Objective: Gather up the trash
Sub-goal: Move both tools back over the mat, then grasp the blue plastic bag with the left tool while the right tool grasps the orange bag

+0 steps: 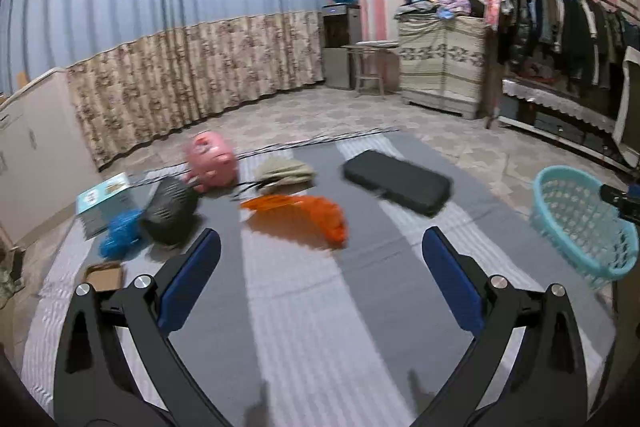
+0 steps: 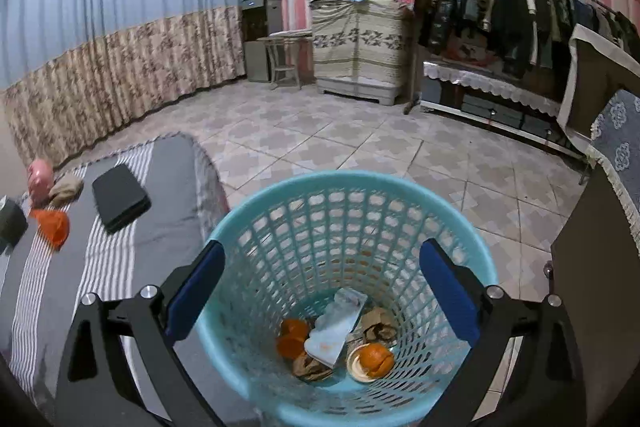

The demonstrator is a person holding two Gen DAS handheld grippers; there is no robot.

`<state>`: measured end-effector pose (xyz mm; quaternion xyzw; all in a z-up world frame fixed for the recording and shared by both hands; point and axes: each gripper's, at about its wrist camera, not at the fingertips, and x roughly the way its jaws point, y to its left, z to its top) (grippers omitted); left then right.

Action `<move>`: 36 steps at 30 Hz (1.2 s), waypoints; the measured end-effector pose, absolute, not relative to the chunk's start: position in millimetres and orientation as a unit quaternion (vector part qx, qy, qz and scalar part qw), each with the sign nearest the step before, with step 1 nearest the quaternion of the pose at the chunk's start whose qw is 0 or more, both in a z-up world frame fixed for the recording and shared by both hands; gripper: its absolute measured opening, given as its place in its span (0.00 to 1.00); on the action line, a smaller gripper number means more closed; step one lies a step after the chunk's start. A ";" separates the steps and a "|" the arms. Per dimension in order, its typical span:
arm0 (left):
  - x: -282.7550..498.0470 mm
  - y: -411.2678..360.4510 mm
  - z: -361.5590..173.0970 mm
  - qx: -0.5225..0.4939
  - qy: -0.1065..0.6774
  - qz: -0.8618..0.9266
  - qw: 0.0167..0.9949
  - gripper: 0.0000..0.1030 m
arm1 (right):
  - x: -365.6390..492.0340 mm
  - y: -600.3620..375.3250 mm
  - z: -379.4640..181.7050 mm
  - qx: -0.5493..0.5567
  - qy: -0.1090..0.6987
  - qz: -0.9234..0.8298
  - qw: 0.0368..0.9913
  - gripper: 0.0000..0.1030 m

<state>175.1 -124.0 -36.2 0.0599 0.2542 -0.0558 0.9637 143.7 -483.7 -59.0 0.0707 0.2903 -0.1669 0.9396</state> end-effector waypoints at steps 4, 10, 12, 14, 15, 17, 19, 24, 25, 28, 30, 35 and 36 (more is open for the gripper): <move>171.9 -82.1 -43.1 0.039 0.272 -0.028 0.961 0.95 | 139.9 -459.3 -54.9 0.066 0.282 -0.136 0.947 0.93; 173.8 -24.6 -59.9 0.028 0.295 0.016 0.955 0.95 | 148.0 -409.5 -58.5 0.052 0.290 -0.086 0.952 0.93; 177.1 -8.8 -64.5 0.022 0.305 0.027 0.952 0.95 | 154.2 -391.2 -63.0 0.044 0.300 -0.068 0.951 0.93; 179.3 6.7 -66.3 0.015 0.309 0.038 0.950 0.95 | 162.0 -373.9 -68.2 0.037 0.311 -0.052 0.948 0.93; 181.8 15.5 -66.4 0.008 0.309 0.042 0.950 0.95 | 165.9 -365.2 -70.6 0.032 0.318 -0.046 0.947 0.93; 186.5 29.3 -65.4 -0.001 0.310 0.048 0.950 0.95 | 174.0 -352.6 -73.3 0.025 0.327 -0.038 0.944 0.93; 192.1 43.9 -63.7 -0.010 0.310 0.054 0.949 0.95 | 181.5 -341.7 -75.6 0.017 0.335 -0.029 0.942 0.93; 220.2 77.0 -60.1 -0.029 0.320 0.046 0.946 0.95 | 204.4 -313.1 -76.3 0.017 0.350 -0.006 0.937 0.93; 226.8 82.9 -59.6 -0.031 0.321 0.050 0.945 0.95 | 207.6 -309.1 -76.4 0.021 0.352 -0.002 0.936 0.93; 250.6 98.1 -61.0 -0.012 0.326 0.059 0.944 0.94 | 221.2 -295.1 -77.2 0.021 0.357 0.012 0.934 0.93; 269.6 106.9 -64.4 -0.007 0.338 0.059 0.939 0.91 | 231.3 -282.6 -76.9 0.011 0.359 0.016 0.933 0.93; 309.0 114.4 -79.5 -0.021 0.377 0.027 0.926 0.82 | 257.3 -259.9 -74.1 0.006 0.362 0.026 0.932 0.93; 317.6 113.5 -84.5 -0.018 0.388 0.022 0.921 0.77 | 261.1 -256.5 -74.6 0.007 0.364 0.028 0.931 0.93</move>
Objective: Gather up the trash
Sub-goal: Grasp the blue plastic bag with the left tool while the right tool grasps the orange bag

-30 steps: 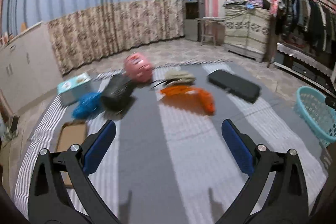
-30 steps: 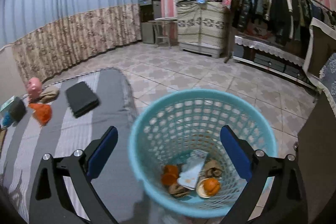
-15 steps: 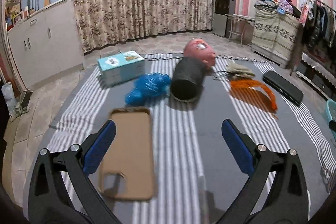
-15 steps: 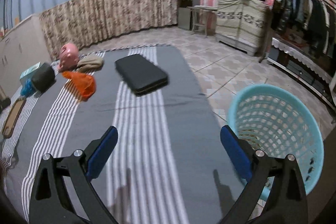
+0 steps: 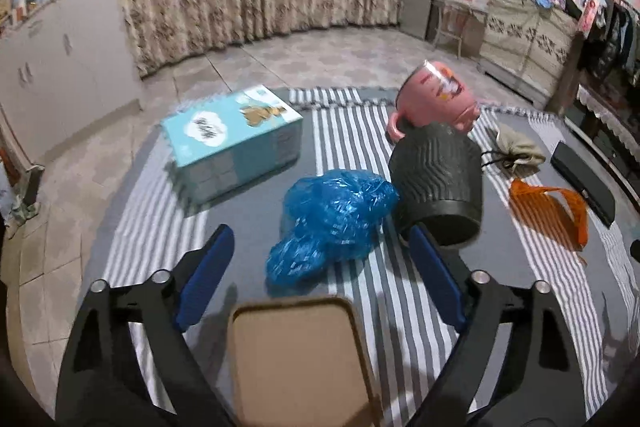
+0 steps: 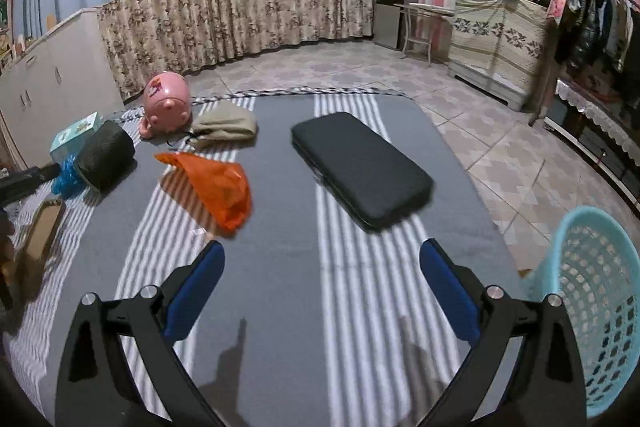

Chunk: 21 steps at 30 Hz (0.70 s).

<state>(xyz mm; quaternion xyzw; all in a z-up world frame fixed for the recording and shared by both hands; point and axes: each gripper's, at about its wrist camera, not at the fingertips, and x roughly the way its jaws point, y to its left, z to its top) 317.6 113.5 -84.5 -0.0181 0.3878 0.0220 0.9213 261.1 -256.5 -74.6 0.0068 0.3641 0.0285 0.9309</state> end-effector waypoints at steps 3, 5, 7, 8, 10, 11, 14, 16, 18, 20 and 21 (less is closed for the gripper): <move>332.8 112.2 -97.4 -0.015 0.415 0.012 0.909 0.59 | 277.1 -240.6 -79.8 0.004 0.377 0.040 0.925 0.93; 338.7 113.0 -102.1 -0.028 0.430 -0.002 0.903 0.48 | 286.9 -228.6 -84.8 -0.010 0.384 0.044 0.922 0.93; 339.8 116.7 -103.6 -0.043 0.433 -0.014 0.900 0.39 | 294.9 -218.9 -88.6 -0.022 0.388 0.045 0.920 0.93; 339.8 117.7 -103.4 -0.045 0.431 -0.014 0.901 0.36 | 299.8 -214.4 -91.1 -0.024 0.390 0.046 0.919 0.93; 338.1 119.0 -102.5 -0.044 0.427 -0.013 0.903 0.30 | 309.5 -206.8 -95.3 -0.024 0.399 0.049 0.915 0.93; 336.9 119.9 -102.1 -0.044 0.426 -0.009 0.904 0.28 | 312.9 -204.0 -96.5 -0.023 0.402 0.051 0.914 0.93; 327.4 125.6 -97.2 -0.041 0.411 0.020 0.910 0.26 | 323.9 -194.5 -103.2 -0.035 0.414 0.056 0.908 0.93; 315.3 128.5 -88.8 -0.037 0.393 0.035 0.918 0.26 | 328.5 -191.6 -106.9 -0.047 0.419 0.051 0.905 0.91; 305.1 131.5 -81.5 -0.038 0.380 0.044 0.923 0.26 | 333.2 -191.2 -109.9 -0.047 0.423 0.052 0.903 0.79; 292.8 134.1 -73.3 -0.037 0.370 0.053 0.927 0.26 | 334.3 -195.7 -109.9 -0.037 0.429 0.058 0.901 0.54; 287.1 135.2 -70.3 -0.039 0.367 0.056 0.928 0.26 | 333.7 -196.9 -108.5 -0.029 0.427 0.063 0.902 0.51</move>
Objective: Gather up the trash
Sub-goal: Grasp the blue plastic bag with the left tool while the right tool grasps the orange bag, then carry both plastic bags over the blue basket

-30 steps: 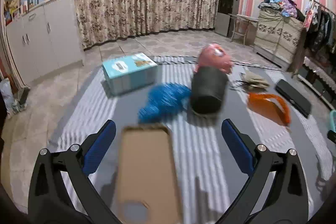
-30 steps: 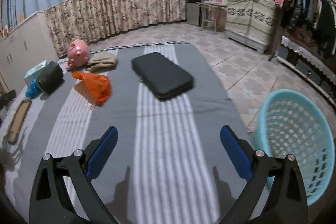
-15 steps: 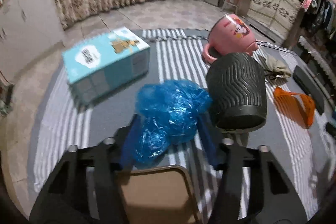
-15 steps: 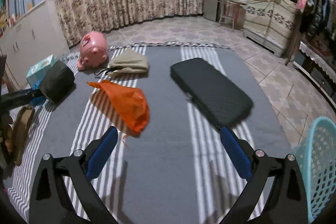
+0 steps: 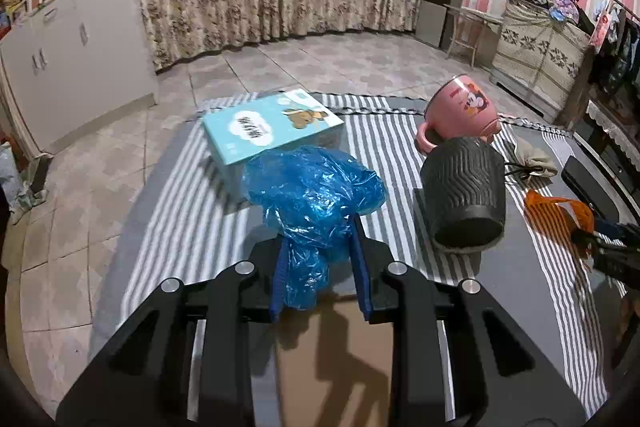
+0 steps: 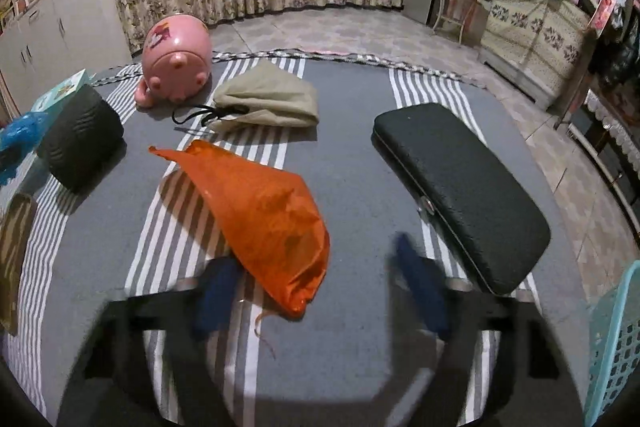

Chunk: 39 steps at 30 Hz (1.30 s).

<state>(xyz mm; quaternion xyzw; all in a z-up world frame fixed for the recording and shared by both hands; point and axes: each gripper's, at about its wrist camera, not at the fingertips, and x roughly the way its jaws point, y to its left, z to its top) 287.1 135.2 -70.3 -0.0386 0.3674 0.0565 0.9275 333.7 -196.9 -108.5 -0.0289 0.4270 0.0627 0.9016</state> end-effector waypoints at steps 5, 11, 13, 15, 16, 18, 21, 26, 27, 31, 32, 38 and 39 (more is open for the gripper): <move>263.3 132.9 -57.4 -0.040 0.353 0.065 0.933 0.26 | 321.3 -205.8 -101.0 -0.020 0.412 0.078 0.908 0.20; 245.3 111.0 -46.3 -0.042 0.343 0.050 0.937 0.26 | 296.8 -233.0 -88.9 0.008 0.399 0.088 0.913 0.16; 240.7 96.7 -43.2 -0.034 0.340 0.042 0.939 0.26 | 285.9 -246.5 -83.4 0.016 0.392 0.082 0.916 0.16; 236.0 80.0 -41.0 -0.031 0.338 0.028 0.940 0.26 | 274.2 -261.0 -78.2 0.024 0.386 0.076 0.919 0.16; 234.1 72.8 -39.8 -0.030 0.337 0.022 0.941 0.26 | 270.5 -265.8 -76.4 0.027 0.383 0.073 0.920 0.16; 229.7 54.7 -36.9 -0.028 0.333 0.006 0.943 0.26 | 256.2 -285.9 -70.2 0.036 0.374 0.062 0.925 0.16; 225.3 27.6 -34.3 -0.019 0.327 -0.016 0.945 0.26 | 238.0 -312.9 -60.6 0.047 0.361 0.046 0.930 0.16; 222.9 -16.6 -29.7 -0.011 0.323 -0.051 0.945 0.26 | 206.2 -359.6 -44.0 0.067 0.338 0.015 0.939 0.16; 222.4 -28.2 -28.0 -0.010 0.321 -0.060 0.945 0.26 | 199.6 -369.8 -40.6 0.069 0.333 0.007 0.940 0.16; 219.4 -65.2 -23.0 -0.002 0.316 -0.088 0.945 0.26 | 173.7 -409.4 -29.0 0.073 0.313 -0.036 0.946 0.16; 219.0 -75.1 -21.1 0.001 0.314 -0.094 0.945 0.26 | 169.3 -416.0 -27.7 0.075 0.310 -0.044 0.947 0.16; 214.7 -136.2 -17.1 0.015 0.308 -0.142 0.941 0.26 | 139.0 -461.0 -23.1 0.085 0.289 -0.096 0.949 0.16; 214.0 -149.2 -17.5 0.019 0.309 -0.151 0.939 0.26 | 135.9 -466.4 -23.1 0.088 0.287 -0.102 0.948 0.16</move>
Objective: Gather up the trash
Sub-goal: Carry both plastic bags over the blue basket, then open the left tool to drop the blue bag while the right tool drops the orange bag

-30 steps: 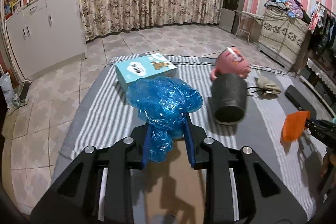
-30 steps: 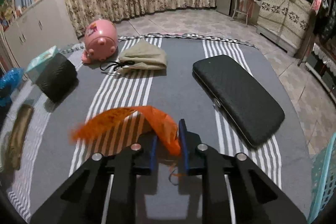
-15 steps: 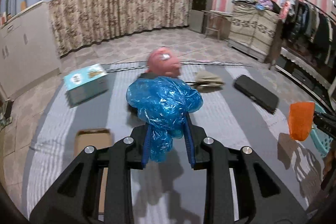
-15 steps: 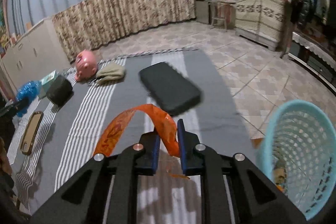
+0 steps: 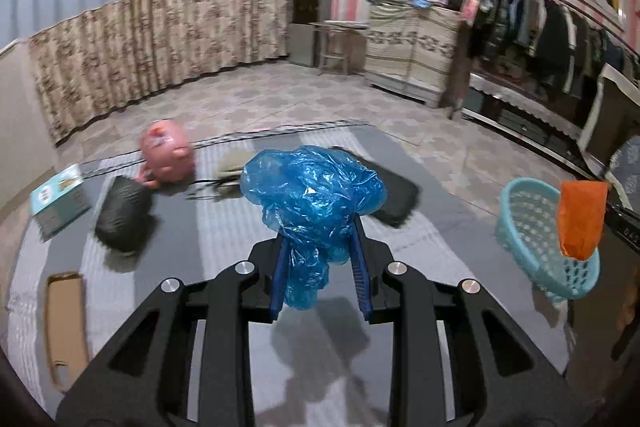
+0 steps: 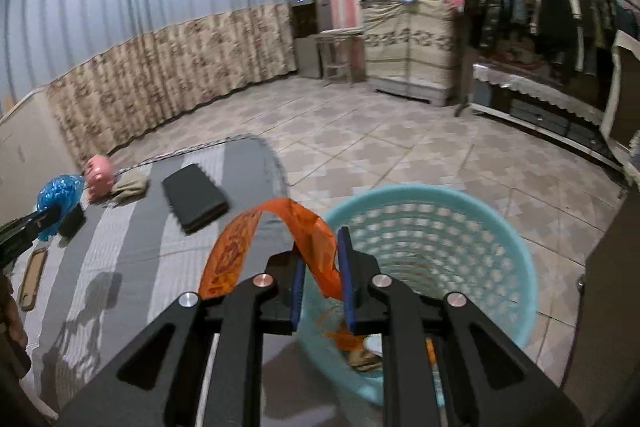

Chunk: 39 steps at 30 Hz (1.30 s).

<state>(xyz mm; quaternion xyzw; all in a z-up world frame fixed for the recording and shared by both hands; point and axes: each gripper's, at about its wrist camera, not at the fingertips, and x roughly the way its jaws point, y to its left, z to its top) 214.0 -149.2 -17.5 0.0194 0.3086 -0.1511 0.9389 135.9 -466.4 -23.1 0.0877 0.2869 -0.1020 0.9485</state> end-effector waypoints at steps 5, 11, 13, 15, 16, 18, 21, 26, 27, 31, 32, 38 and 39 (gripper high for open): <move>209.5 -199.7 -18.5 0.038 0.305 -0.188 0.933 0.26 | 124.0 -501.6 -28.9 0.109 0.276 -0.141 0.945 0.16; 208.9 -254.2 -20.7 0.046 0.299 -0.228 0.926 0.26 | 114.0 -539.2 -33.0 0.127 0.268 -0.175 0.939 0.16; 208.1 -274.8 -22.7 0.049 0.298 -0.243 0.922 0.26 | 110.6 -549.6 -35.2 0.133 0.267 -0.185 0.936 0.16; 206.0 -293.9 -25.7 0.053 0.298 -0.259 0.917 0.26 | 108.7 -561.5 -38.7 0.143 0.266 -0.196 0.933 0.16; 204.2 -302.0 -26.5 0.055 0.297 -0.266 0.915 0.26 | 108.2 -566.2 -40.3 0.147 0.266 -0.199 0.932 0.16; 199.4 -317.7 -29.0 0.063 0.292 -0.281 0.912 0.26 | 108.1 -574.0 -42.3 0.160 0.264 -0.202 0.930 0.16; 191.9 -344.1 -35.4 0.079 0.286 -0.301 0.906 0.26 | 108.5 -579.1 -45.0 0.159 0.266 -0.206 0.928 0.16; 189.9 -374.6 -49.7 0.077 0.303 -0.329 0.891 0.26 | 112.7 -583.5 -54.2 0.167 0.277 -0.206 0.924 0.16; 190.4 -378.3 -52.0 0.078 0.305 -0.331 0.889 0.26 | 113.2 -584.4 -55.7 0.168 0.278 -0.206 0.923 0.16; 194.3 -398.8 -57.0 0.083 0.313 -0.344 0.881 0.27 | 117.3 -587.2 -60.5 0.176 0.284 -0.203 0.920 0.16; 194.3 -402.6 -57.7 0.086 0.314 -0.345 0.880 0.30 | 119.8 -588.2 -62.0 0.177 0.287 -0.202 0.920 0.16; 194.1 -412.9 -53.9 0.102 0.303 -0.346 0.882 0.59 | 127.1 -586.6 -67.8 0.174 0.301 -0.197 0.917 0.16; 195.5 -411.3 -52.5 0.100 0.302 -0.343 0.884 0.63 | 127.3 -586.6 -67.9 0.174 0.301 -0.197 0.917 0.16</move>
